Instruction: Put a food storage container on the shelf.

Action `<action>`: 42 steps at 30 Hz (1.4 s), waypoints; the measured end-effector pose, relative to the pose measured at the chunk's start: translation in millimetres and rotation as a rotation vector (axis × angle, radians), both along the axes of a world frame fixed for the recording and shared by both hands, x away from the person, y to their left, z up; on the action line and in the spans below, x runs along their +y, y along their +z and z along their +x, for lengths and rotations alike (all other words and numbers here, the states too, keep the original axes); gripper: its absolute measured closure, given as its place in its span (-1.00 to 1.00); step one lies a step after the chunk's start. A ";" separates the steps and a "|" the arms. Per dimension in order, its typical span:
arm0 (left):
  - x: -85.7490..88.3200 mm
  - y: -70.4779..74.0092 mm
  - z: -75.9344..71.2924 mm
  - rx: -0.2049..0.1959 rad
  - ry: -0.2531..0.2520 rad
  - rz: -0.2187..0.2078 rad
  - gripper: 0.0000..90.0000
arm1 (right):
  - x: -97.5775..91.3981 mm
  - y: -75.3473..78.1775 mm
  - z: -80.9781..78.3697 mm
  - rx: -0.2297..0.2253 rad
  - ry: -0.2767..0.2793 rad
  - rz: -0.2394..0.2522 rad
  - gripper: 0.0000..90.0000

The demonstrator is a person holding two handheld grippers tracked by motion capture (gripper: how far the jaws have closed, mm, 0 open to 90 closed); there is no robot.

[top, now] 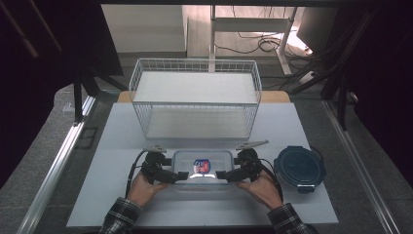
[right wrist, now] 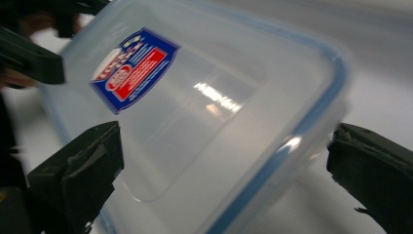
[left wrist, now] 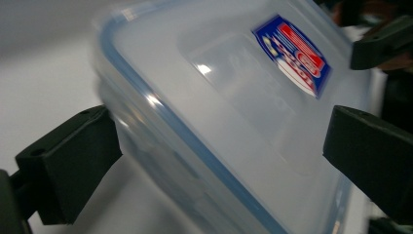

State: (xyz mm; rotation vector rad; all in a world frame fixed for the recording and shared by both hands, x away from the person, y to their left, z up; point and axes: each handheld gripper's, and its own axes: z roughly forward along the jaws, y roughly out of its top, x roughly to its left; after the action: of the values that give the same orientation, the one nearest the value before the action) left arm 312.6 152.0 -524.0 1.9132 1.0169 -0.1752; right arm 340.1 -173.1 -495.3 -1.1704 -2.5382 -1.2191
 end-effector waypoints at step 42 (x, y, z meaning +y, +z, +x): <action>26.6 12.5 -55.2 0.003 0.052 -0.105 0.07 | -41.0 14.8 -41.2 0.057 -0.028 0.139 0.16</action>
State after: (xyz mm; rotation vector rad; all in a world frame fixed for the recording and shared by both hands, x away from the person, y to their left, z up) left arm 257.4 178.6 -511.6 1.7906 1.0384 -0.1978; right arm 298.9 -214.1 -480.5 -1.1949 -2.3625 -1.3245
